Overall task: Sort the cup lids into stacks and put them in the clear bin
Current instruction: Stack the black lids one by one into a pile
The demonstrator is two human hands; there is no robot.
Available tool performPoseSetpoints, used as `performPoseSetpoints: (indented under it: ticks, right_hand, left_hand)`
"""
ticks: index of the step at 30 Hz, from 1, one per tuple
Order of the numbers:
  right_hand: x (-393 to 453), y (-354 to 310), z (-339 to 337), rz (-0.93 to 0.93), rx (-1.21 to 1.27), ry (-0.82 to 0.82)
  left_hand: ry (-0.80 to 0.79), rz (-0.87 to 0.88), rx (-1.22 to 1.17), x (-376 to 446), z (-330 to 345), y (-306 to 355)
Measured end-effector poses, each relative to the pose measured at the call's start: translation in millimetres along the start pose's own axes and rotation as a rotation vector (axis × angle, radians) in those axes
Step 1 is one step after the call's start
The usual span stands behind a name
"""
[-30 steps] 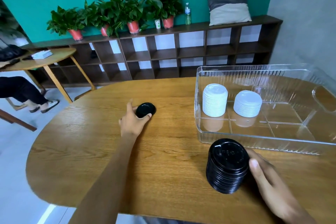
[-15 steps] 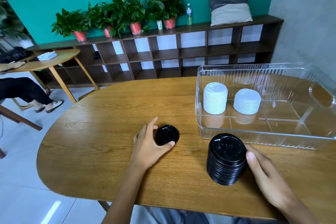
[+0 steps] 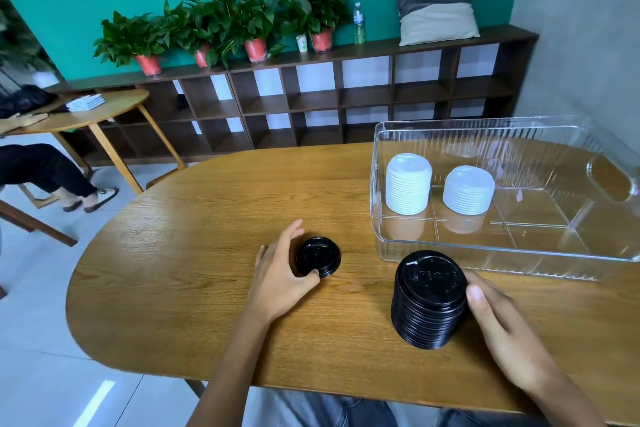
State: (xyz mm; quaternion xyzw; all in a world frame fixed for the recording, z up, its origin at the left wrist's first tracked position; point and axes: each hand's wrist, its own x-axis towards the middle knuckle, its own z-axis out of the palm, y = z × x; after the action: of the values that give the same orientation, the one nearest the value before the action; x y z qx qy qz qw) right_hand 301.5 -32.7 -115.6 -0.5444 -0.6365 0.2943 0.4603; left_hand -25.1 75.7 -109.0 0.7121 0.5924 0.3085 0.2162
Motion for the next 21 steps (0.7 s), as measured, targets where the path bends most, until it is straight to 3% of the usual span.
performPoseSetpoints:
  ticks: [5, 10, 16, 21]
  right_hand:
    - [0.1, 0.2, -0.4, -0.015, -0.004, -0.010]
    - [0.2, -1.2, -0.2, -0.012, 0.002, -0.007]
    - [0.2, 0.7, -0.1, -0.019, 0.009, -0.012]
    - [-0.3, 3.6, -0.1, -0.009, -0.007, -0.020]
  left_hand:
    - [0.065, -0.059, -0.023, 0.3, 1.0, 0.9]
    - [-0.011, 0.000, -0.051, -0.7, -1.1, 0.7]
    - [0.044, -0.065, -0.045, -1.5, -0.6, 1.0]
    - [-0.066, 0.000, -0.048, -2.5, -3.8, 0.0]
